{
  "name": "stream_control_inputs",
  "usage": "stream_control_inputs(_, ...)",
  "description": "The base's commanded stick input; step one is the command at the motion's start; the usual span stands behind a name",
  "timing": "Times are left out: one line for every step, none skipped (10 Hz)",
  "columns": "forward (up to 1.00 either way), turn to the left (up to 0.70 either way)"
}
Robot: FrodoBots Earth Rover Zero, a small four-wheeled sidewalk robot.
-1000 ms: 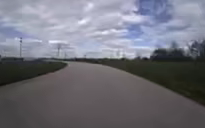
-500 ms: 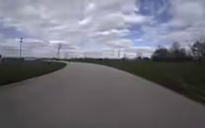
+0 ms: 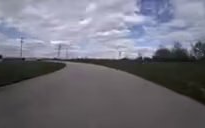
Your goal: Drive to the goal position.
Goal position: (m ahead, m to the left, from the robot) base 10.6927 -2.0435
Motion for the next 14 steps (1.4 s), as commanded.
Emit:
stream_control_inputs(1.0,0.02)
stream_control_inputs(1.0,0.02)
stream_control_inputs(1.0,0.02)
stream_control_inputs(1.0,0.02)
stream_control_inputs(1.0,0.02)
stream_control_inputs(1.0,0.02)
stream_control_inputs(1.0,0.02)
stream_control_inputs(1.0,0.02)
stream_control_inputs(1.0,0.02)
stream_control_inputs(1.0,0.06)
stream_control_inputs(1.0,0.17)
stream_control_inputs(1.0,0.38)
stream_control_inputs(1.0,0.27)
stream_control_inputs(1.0,0.02)
